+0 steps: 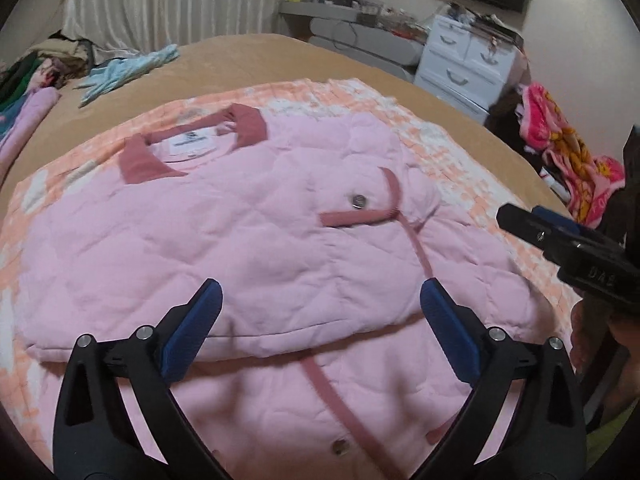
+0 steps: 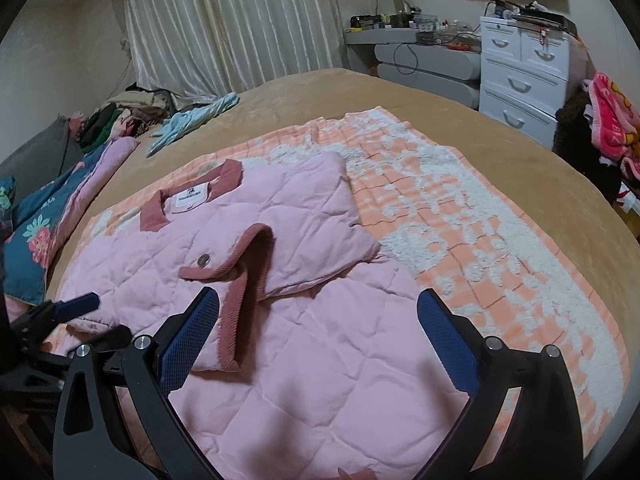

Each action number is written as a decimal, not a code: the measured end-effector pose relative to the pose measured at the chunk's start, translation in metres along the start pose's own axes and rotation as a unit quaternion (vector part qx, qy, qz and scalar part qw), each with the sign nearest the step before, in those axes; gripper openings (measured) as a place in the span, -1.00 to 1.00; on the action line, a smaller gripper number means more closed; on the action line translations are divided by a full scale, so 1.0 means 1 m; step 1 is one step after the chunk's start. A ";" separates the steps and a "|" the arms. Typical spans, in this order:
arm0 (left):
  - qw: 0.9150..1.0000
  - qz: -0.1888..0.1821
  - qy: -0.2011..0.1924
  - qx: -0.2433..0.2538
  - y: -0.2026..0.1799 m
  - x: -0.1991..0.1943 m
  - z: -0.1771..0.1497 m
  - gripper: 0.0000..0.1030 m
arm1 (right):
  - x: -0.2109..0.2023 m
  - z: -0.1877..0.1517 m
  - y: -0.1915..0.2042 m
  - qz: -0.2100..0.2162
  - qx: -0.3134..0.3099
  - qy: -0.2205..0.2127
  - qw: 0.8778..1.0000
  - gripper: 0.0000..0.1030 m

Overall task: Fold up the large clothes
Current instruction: 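Grasp the folded corduroy-trimmed edge with the right gripper and lift it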

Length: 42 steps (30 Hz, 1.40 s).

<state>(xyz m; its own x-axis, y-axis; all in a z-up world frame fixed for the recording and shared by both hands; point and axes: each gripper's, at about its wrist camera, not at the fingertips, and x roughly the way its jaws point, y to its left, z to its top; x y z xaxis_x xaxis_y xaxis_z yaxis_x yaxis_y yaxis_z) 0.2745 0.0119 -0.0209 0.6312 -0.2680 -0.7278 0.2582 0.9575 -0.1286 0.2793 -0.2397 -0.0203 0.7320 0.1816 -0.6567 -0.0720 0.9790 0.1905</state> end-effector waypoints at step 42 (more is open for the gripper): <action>0.969 0.131 -0.058 -0.202 0.192 -0.073 -0.020 0.82 | 0.009 0.047 0.138 0.107 -0.207 -0.057 0.971 -0.61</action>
<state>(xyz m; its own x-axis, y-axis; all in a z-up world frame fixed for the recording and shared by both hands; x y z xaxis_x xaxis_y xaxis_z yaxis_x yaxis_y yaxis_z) 0.2634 0.2171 -0.0065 0.7204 0.0024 -0.6936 -0.2149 0.9516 -0.2198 0.3080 -0.1077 0.0342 0.7390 0.3958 -0.5452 -0.4786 0.8779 -0.0115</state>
